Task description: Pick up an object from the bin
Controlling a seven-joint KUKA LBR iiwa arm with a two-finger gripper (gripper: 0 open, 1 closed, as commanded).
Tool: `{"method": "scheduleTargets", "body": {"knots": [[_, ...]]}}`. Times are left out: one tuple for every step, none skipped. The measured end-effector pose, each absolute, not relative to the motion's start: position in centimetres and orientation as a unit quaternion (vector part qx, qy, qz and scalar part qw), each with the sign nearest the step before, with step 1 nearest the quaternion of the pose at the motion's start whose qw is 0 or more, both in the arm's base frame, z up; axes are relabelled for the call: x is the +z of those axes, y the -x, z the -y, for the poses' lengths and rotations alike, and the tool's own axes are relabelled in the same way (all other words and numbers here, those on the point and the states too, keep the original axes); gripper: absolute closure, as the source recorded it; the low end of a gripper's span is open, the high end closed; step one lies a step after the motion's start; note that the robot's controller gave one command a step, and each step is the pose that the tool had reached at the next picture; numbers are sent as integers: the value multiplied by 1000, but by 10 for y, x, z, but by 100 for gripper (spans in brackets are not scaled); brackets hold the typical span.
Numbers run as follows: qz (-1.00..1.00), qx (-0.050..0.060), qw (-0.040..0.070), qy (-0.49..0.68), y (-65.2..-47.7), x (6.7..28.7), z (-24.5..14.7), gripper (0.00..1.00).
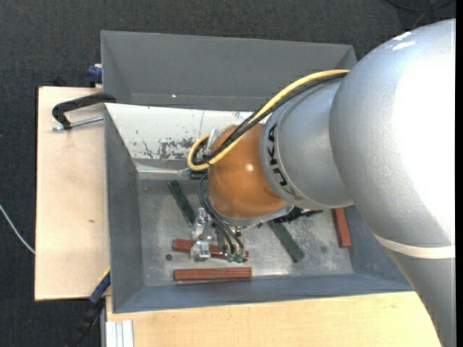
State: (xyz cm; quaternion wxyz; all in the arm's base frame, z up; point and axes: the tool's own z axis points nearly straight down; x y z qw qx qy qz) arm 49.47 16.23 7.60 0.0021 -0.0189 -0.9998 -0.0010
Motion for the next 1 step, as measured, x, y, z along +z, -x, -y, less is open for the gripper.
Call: {"method": "scheduleTargets", "body": {"knots": [[999,-3,-5,53,-516,258,-180,100]]}}
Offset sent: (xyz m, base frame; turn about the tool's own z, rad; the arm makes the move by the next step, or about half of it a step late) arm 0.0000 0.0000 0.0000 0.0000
